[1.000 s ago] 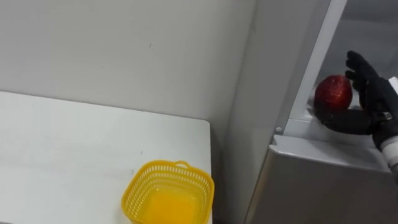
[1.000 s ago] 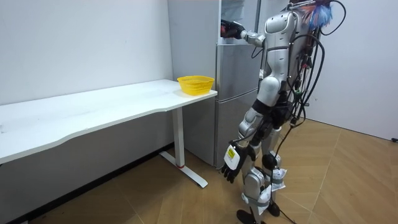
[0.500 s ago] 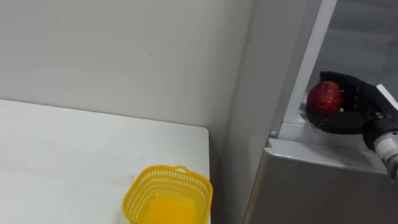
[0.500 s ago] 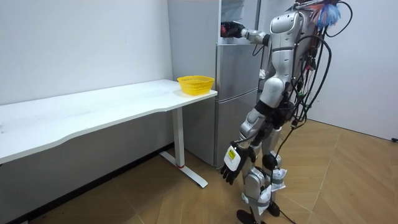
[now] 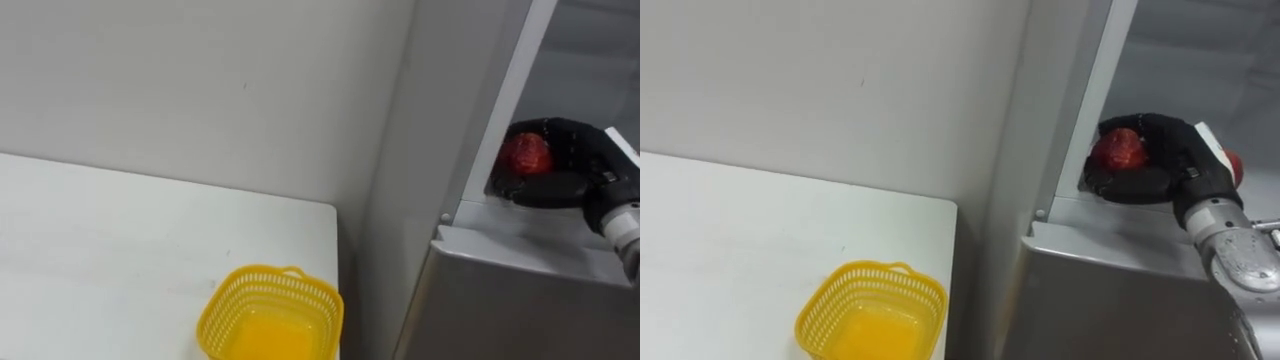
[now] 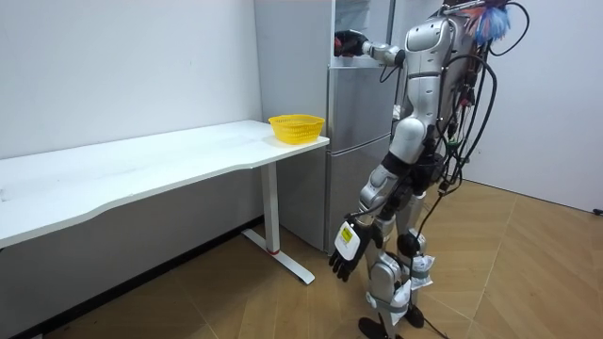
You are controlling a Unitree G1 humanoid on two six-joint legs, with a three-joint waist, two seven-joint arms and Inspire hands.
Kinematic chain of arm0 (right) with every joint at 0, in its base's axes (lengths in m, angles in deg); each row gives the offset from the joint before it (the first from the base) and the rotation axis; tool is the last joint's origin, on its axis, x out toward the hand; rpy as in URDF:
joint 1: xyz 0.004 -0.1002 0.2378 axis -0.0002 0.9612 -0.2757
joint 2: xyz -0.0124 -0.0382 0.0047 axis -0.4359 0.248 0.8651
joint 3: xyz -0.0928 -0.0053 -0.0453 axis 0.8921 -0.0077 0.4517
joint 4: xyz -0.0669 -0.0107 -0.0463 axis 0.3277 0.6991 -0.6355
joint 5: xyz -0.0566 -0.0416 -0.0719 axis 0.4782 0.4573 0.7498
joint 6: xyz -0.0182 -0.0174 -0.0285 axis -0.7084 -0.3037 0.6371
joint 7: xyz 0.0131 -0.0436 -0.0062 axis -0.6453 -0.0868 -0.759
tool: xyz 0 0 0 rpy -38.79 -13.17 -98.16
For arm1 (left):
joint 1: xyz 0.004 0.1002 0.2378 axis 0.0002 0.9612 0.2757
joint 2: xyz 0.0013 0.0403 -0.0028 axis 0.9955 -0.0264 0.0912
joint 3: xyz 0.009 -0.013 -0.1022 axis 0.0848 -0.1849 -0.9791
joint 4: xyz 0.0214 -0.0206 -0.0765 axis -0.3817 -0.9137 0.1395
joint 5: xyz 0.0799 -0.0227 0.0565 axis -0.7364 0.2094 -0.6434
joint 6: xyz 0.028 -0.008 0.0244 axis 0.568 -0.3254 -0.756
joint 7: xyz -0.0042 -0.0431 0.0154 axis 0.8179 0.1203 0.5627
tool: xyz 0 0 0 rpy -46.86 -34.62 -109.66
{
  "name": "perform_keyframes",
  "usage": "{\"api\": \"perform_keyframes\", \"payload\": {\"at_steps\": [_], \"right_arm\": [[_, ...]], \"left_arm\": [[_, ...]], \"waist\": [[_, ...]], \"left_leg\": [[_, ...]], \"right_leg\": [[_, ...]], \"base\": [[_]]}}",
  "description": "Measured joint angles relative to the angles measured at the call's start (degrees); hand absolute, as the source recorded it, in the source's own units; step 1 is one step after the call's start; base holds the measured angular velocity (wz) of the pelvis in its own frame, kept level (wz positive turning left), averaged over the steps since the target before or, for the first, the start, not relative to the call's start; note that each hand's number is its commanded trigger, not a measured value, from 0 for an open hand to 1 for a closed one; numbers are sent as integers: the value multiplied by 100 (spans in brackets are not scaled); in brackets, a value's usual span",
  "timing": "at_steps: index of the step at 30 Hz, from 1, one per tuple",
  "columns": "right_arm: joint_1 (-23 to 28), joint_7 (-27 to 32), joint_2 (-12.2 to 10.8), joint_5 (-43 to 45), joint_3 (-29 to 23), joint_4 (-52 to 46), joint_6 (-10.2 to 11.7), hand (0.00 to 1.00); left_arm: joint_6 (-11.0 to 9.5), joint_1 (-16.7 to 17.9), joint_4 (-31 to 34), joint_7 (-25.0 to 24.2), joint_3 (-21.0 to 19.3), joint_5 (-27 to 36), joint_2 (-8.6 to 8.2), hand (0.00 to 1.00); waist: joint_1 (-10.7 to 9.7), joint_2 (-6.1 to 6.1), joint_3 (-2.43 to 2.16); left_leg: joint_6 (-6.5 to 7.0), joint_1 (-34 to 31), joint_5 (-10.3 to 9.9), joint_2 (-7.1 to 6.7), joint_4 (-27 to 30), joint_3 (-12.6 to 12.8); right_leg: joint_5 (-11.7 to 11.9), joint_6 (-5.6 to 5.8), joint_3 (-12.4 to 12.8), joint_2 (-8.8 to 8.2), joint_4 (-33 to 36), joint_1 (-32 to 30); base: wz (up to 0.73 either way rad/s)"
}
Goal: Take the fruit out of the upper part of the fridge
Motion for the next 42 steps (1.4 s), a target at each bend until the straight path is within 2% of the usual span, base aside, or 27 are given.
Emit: {"api": "perform_keyframes", "payload": {"at_steps": [6,8,11,14,22,27,32,35,37,39,42], "right_arm": [[12,0,-2,153,9,-337,8,100],[33,2,-3,183,9,-468,7,100],[249,98,-4,202,-4,-865,7,100],[480,267,-13,219,-4,-1291,1,100],[1201,446,-62,504,54,-2316,34,100],[1840,455,-318,1050,52,-3320,16,100],[2036,465,-459,1070,31,-3848,16,100],[2216,508,-574,1148,-28,-4270,17,100],[2299,507,-641,1142,-30,-4445,24,100],[2372,510,-788,1200,-64,-4507,45,100],[2657,525,-879,1292,-275,-4715,52,100]], "left_arm": [[-24,0,-5,1,25,-3,-4,0],[-49,0,-5,4,31,-5,-13,0],[-71,-15,-5,10,31,-2,-17,0],[-93,-44,-3,56,47,-14,-18,0],[-177,-75,-6,115,100,-53,-12,0],[-216,-78,-61,215,112,-58,-105,0],[-216,-76,-74,240,108,-55,-241,0],[-218,-71,-74,255,108,-55,-281,0],[-226,-73,-69,264,108,-54,-282,0],[-267,-61,-68,345,107,-56,-281,0],[-356,-52,-68,363,93,-61,-280,0]], "waist": [[-91,60,25],[-103,93,9],[-122,147,-30],[-107,207,-43],[-97,215,-24],[-153,236,-14],[-256,300,4],[-284,362,-61],[-331,404,-78],[-418,450,-59],[-426,492,-40]], "left_leg": [[1,-60,1,1,10,16],[0,-56,2,4,16,20],[-1,-19,2,10,1,9],[-2,24,3,13,-56,16],[-12,118,-5,50,-97,167],[-11,111,-5,47,-125,174],[-9,107,-4,44,-121,214],[-10,92,-5,50,-122,234],[-10,93,-4,51,-116,232],[-10,105,-4,49,-122,231],[-9,105,-5,49,-132,231]], "right_leg": [[1,1,0,1,-1,-54],[2,2,0,2,5,-58],[2,2,6,6,10,-47],[2,2,12,8,14,-27],[3,1,186,41,34,-27],[3,0,175,36,44,-27],[4,1,184,29,40,-37],[4,1,190,33,41,-59],[4,1,190,33,41,-59],[4,1,188,32,42,-45],[4,1,188,31,44,-44]], "base": [[0],[0],[0],[-1],[-10],[0],[0],[0],[0],[0],[0]]}}
